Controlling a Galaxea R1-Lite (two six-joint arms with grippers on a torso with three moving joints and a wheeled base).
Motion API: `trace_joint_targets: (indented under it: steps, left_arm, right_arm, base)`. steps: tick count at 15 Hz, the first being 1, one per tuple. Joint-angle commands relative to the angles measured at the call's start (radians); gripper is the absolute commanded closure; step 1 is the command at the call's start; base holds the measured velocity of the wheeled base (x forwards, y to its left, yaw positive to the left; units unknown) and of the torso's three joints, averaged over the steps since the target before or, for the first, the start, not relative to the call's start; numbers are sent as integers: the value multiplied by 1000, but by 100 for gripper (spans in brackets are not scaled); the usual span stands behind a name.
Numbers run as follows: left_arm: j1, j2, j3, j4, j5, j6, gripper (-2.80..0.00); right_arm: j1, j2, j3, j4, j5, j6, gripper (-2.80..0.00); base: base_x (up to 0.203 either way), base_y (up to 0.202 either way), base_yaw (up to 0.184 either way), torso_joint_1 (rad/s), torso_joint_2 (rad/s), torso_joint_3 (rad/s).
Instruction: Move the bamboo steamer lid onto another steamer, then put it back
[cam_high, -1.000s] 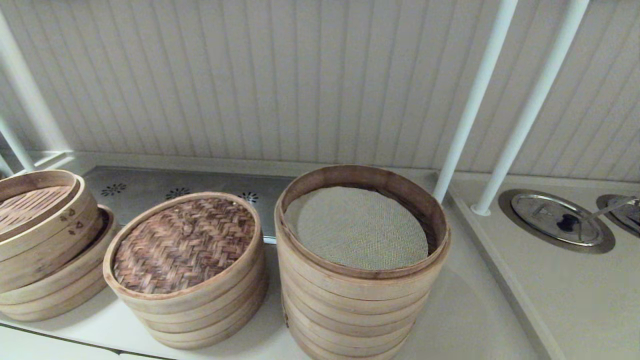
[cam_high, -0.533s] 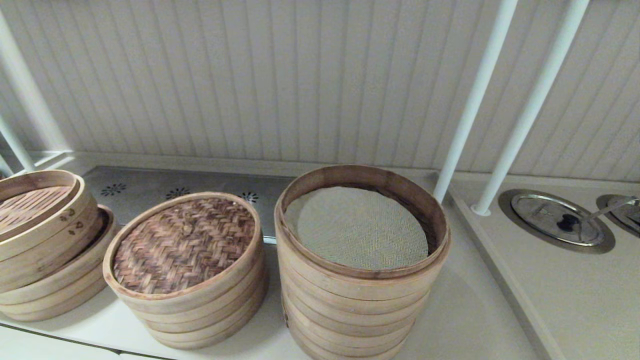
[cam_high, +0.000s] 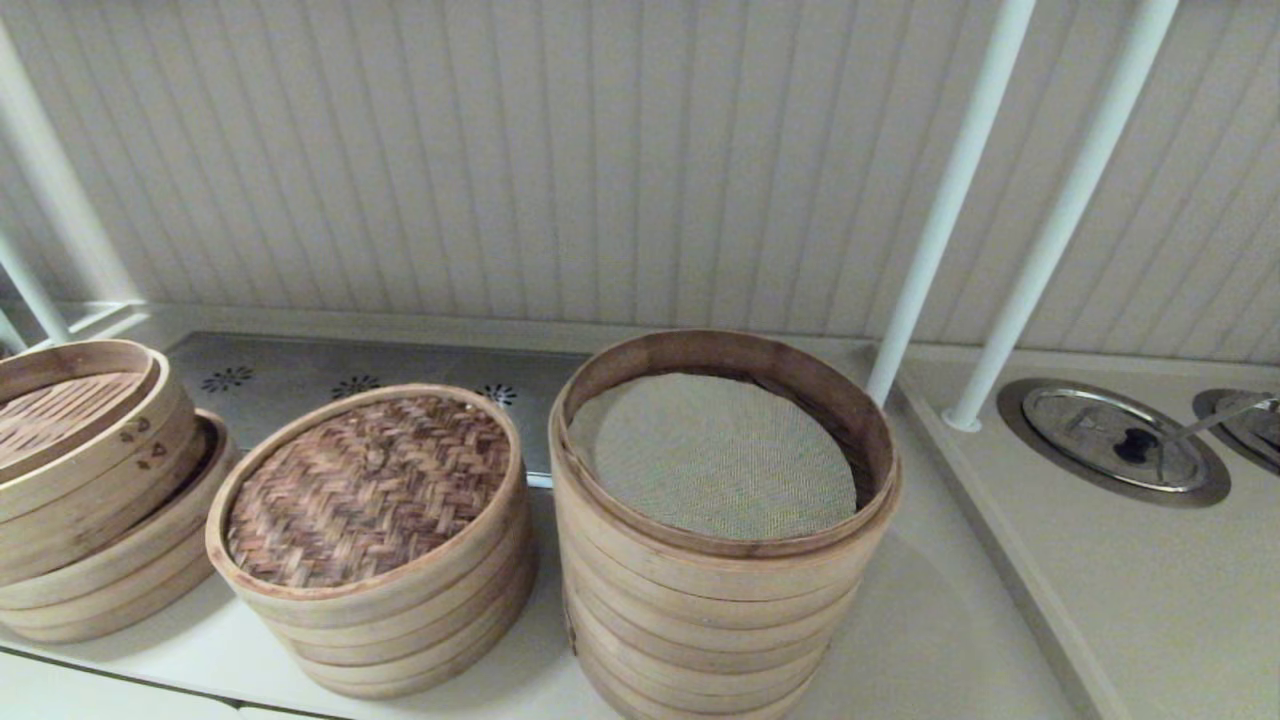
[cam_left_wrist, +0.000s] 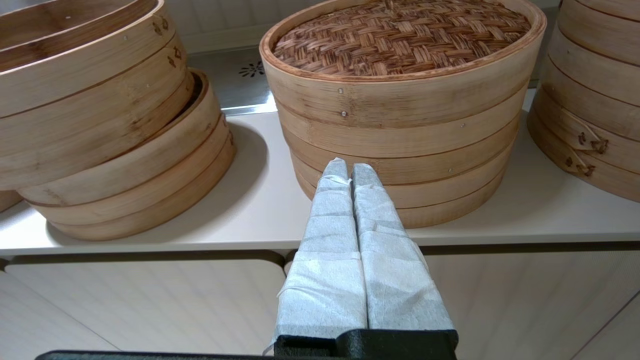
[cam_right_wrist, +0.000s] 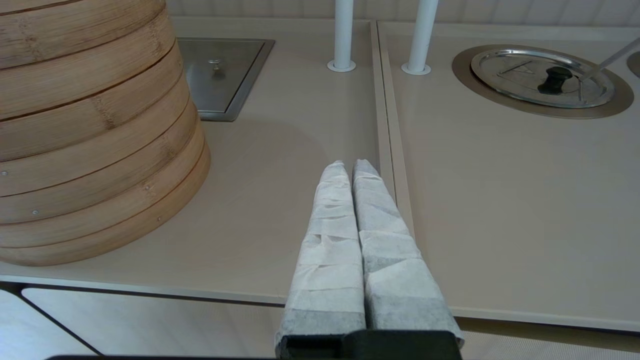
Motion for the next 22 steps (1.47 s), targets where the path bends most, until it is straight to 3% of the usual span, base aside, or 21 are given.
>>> trace_joint_targets:
  steps: [1, 6, 10, 22]
  left_arm:
    - [0, -3, 0, 3, -1, -6, 0]
    - [0, 0, 0, 3, 2, -8, 0]
    - [0, 2, 0, 1, 10, -55, 0]
    - [-1, 2, 0, 1, 9, -53, 0]
  right_arm:
    - [0, 0, 2, 0, 0, 0, 0]
    - [0, 0, 2, 0, 0, 0, 0]
    - [0, 0, 2, 0, 0, 0, 0]
    - [0, -1, 2, 0, 0, 0, 0]
  base:
    - [0, 0, 0, 0, 0, 0]
    - [0, 0, 0, 0, 0, 0]
    - [0, 0, 0, 0, 0, 0]
    - [0, 0, 0, 0, 0, 0]
